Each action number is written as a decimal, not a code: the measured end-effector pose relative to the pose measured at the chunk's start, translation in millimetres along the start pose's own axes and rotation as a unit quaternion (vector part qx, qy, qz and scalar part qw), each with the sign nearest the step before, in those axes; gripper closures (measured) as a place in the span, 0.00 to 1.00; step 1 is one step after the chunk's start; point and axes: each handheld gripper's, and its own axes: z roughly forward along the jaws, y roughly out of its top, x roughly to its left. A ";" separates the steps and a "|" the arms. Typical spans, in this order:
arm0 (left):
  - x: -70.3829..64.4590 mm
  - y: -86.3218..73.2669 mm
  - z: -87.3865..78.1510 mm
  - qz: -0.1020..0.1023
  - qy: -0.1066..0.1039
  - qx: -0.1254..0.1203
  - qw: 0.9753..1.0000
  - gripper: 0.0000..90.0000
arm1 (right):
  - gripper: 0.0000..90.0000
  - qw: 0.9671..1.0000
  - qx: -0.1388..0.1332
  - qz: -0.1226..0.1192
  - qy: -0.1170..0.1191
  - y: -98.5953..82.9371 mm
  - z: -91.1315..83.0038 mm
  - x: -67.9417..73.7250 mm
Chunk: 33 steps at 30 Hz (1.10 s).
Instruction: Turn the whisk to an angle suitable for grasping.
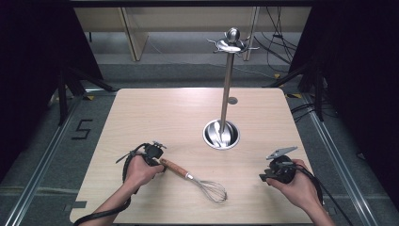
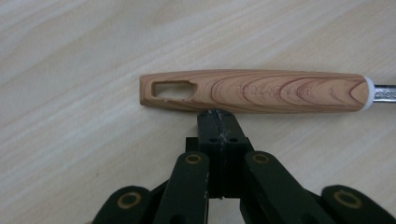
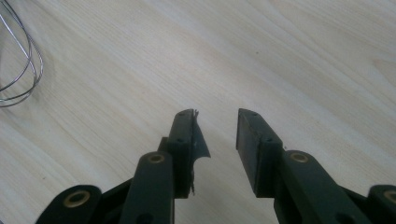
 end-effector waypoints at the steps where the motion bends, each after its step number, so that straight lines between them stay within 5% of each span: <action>1: -0.9 2.2 0.6 -0.002 0.005 0.002 1.000 0.99 | 0.75 1.000 -0.001 -0.001 0.001 -0.1 0.4 -0.4; 6: -7.3 25.0 9.4 -0.001 0.012 -0.001 1.000 0.99 | 0.75 1.000 -0.009 -0.010 0.001 -0.5 3.2 -4.9; 13: -16.6 55.2 21.9 0.018 0.019 0.000 1.000 0.99 | 0.74 1.000 0.001 0.008 0.007 -2.0 3.8 -5.0; 17: -27.3 66.2 29.0 0.001 0.011 0.003 1.000 0.99 | 0.73 1.000 -0.005 0.008 0.008 -2.7 3.3 -6.7; 18: -28.9 68.9 30.1 0.000 0.007 0.007 1.000 0.98 | 0.73 1.000 -0.004 0.012 0.009 -3.0 3.0 -6.7; 19: -26.8 71.0 30.7 0.021 0.008 0.004 1.000 0.96 | 0.73 1.000 -0.006 0.009 0.011 -3.9 2.8 -8.2; 21: -27.3 71.0 29.6 0.020 0.004 -0.001 1.000 0.86 | 0.73 1.000 -0.007 0.013 0.012 -5.5 2.3 -9.7; 26: -24.0 64.9 12.8 -0.031 0.004 -0.034 0.999 0.65 | 0.72 1.000 -0.012 0.023 0.011 -8.0 2.8 -13.1; 27: -25.5 62.9 8.5 -0.072 -0.002 -0.041 0.997 0.57 | 0.72 1.000 -0.014 0.024 0.010 -8.4 3.2 -15.3; 33: -26.1 63.8 10.1 -0.110 -0.004 -0.047 0.993 0.39 | 0.71 0.999 -0.017 0.038 0.010 -10.0 1.3 -15.1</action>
